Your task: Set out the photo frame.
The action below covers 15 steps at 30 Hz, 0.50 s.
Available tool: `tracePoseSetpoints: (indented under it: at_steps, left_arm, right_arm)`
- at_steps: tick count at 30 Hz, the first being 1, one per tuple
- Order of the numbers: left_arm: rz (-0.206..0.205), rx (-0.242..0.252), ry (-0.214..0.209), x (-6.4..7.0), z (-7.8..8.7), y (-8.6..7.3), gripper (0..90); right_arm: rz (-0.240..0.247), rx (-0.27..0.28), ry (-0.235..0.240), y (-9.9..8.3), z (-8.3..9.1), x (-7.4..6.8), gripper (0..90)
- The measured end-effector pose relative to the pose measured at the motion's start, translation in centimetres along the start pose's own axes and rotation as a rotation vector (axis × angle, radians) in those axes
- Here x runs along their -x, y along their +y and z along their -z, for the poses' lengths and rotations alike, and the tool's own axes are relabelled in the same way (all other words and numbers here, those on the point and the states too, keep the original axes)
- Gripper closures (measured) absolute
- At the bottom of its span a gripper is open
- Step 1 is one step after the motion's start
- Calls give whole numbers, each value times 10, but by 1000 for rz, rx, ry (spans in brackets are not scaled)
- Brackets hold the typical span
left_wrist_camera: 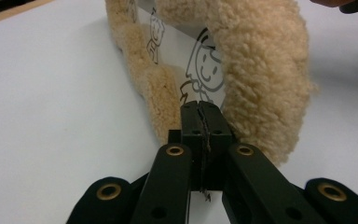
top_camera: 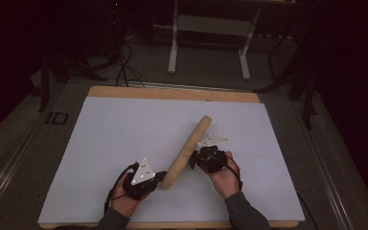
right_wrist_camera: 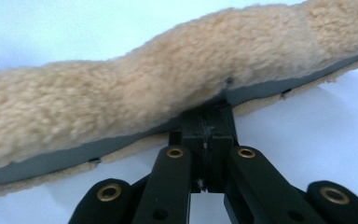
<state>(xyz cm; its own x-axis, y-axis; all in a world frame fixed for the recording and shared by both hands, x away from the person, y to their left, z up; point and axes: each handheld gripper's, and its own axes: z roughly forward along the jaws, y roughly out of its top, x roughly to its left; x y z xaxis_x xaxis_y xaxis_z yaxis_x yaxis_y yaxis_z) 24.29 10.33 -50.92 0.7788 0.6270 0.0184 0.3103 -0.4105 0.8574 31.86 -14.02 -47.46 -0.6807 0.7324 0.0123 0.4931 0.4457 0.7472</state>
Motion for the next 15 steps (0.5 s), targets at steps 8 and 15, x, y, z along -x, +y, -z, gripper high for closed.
tracePoseSetpoints:
  at_steps: [8,15]
  left_arm:
    - [-3,-3,-10,1,0,0,900]
    - [-5,1,-13,2,-1,0,900]
  right_arm:
    - [5,-1,14,-3,0,-7,895]
    - [17,-6,28,-7,1,-14,895]
